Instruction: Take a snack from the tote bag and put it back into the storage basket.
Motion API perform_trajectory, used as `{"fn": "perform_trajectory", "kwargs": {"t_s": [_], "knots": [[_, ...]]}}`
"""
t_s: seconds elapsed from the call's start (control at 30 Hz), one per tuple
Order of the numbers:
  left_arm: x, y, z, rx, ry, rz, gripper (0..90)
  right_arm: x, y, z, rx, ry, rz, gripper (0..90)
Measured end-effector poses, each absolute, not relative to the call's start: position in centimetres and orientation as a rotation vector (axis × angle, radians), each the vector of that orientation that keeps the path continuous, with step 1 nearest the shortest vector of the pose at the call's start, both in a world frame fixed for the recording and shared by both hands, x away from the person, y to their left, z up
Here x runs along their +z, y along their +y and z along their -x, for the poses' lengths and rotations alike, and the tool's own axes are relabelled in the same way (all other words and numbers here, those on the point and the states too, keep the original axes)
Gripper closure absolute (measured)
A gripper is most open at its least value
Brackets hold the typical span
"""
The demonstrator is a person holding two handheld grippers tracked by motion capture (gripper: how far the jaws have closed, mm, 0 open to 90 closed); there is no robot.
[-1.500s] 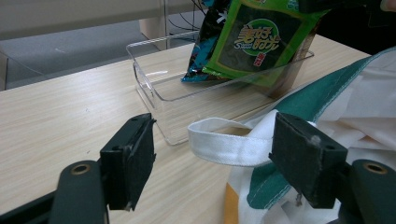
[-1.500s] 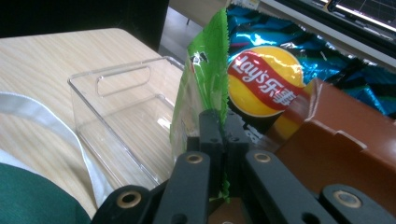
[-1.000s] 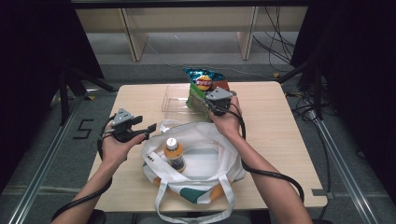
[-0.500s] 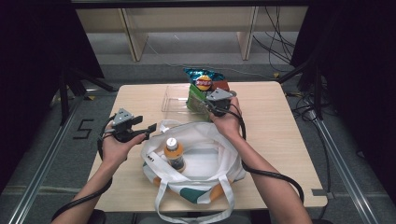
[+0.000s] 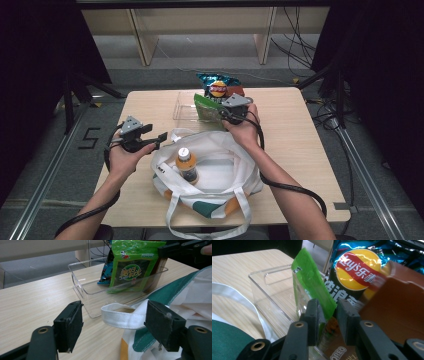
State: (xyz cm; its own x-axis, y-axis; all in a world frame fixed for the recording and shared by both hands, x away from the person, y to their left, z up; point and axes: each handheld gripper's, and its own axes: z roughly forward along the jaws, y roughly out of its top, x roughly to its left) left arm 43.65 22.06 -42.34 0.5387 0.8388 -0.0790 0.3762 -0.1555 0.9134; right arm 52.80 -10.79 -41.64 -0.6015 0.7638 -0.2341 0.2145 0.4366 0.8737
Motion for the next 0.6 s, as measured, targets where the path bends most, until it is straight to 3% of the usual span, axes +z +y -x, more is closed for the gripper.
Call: {"fn": "perform_trajectory", "kwargs": {"t_s": [0.6], "knots": [[-42.3,22.0,-43.6,0.567,1.018,-1.747,29.4,-39.7,-11.0,-51.3,1.196,2.049,-0.792,63.9]]}}
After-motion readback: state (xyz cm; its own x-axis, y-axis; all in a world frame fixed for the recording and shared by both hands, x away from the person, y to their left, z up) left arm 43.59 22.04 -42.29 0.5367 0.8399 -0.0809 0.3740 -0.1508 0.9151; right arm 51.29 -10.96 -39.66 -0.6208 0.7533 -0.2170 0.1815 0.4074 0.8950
